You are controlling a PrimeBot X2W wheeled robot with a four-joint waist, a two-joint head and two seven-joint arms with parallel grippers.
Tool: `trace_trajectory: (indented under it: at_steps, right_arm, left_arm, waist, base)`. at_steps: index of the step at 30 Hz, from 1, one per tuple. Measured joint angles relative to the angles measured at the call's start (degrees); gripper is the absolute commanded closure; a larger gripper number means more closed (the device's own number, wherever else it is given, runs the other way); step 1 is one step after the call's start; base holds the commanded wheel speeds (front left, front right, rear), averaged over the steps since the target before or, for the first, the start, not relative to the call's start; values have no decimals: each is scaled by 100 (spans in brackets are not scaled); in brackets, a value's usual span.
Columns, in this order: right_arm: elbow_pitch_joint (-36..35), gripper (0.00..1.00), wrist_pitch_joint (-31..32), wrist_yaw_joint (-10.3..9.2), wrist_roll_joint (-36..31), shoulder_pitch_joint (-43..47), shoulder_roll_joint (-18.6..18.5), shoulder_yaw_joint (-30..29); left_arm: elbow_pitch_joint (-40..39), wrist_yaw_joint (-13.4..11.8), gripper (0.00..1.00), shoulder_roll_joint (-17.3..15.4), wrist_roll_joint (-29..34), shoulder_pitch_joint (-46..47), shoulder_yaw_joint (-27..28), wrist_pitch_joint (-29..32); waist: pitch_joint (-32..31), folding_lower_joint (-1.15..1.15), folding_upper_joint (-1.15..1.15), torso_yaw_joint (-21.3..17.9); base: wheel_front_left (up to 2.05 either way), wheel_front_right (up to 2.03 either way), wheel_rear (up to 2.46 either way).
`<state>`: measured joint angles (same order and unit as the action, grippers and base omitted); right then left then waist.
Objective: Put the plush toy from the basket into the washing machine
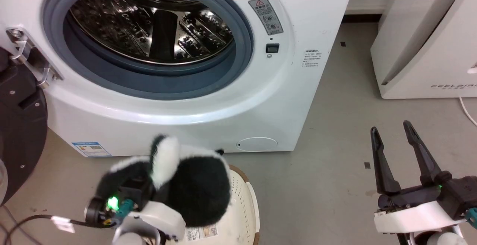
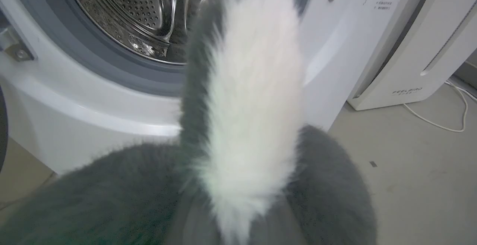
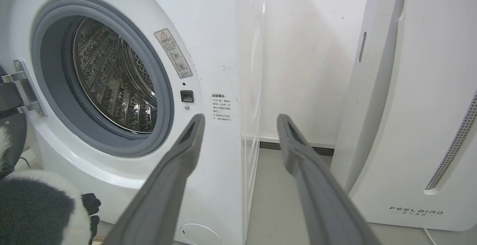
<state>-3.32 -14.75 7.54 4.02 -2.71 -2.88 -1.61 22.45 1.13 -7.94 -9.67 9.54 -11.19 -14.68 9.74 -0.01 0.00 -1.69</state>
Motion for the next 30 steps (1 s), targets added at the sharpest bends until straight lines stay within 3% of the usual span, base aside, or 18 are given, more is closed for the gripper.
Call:
trace_trajectory:
  at_steps: [8, 15, 21, 30]
  right_arm:
    - [-115, 0, 0, 0, 46, 7, 0, 18]
    - [-287, 0, 0, 0, 62, -252, 0, 56]
    - [-460, 0, 0, 0, 88, -558, 0, 104]
    - [-666, 0, 0, 0, 226, -925, 0, 119]
  left_arm:
    - [-1459, 2, 100, -40, 152, 36, 371, 1]
    - [-2025, 88, 100, -282, 200, 887, 648, 0]
    - [-1964, 202, 100, -572, 36, 1886, 888, 149]
    - [-1251, 400, 100, -1256, -63, 3961, 1078, 680]
  waist:
    - [194, 0, 0, -84]
    - [730, 1, 0, -250]
    - [1243, 1, 0, -415]
    - [2249, 2, 0, -762]
  base:
    - [0, 0, 0]
    - [0, 0, 0]
    - [0, 0, 0]
    - [0, 0, 0]
